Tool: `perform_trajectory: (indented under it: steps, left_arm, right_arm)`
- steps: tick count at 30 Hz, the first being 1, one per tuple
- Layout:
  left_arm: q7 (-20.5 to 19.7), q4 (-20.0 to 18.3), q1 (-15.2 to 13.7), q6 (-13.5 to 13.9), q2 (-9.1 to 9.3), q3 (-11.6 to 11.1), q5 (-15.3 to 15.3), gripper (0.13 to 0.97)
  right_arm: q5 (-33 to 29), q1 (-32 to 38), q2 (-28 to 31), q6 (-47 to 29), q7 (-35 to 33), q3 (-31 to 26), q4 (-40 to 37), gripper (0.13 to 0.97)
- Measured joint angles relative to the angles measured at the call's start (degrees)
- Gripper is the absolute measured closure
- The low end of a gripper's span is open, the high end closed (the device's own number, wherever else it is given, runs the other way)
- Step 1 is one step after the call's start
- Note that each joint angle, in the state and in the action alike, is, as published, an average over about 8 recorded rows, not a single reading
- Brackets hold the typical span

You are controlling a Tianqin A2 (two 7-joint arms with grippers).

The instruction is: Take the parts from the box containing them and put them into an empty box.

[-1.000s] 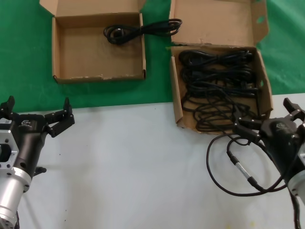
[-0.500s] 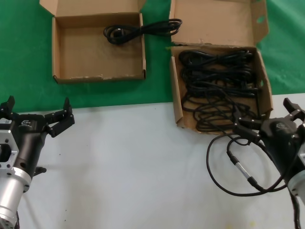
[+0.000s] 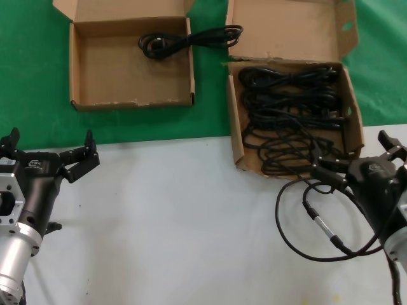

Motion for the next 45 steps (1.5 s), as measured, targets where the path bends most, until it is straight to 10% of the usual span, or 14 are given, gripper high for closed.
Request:
perform_trajectory:
  steps: [45]
  left_arm:
    - [0.0,0.0,0.0,0.0,0.0,0.0,0.0,0.132]
  right_arm:
    - [0.0,0.0,0.0,0.0,0.0,0.0,0.0,0.129]
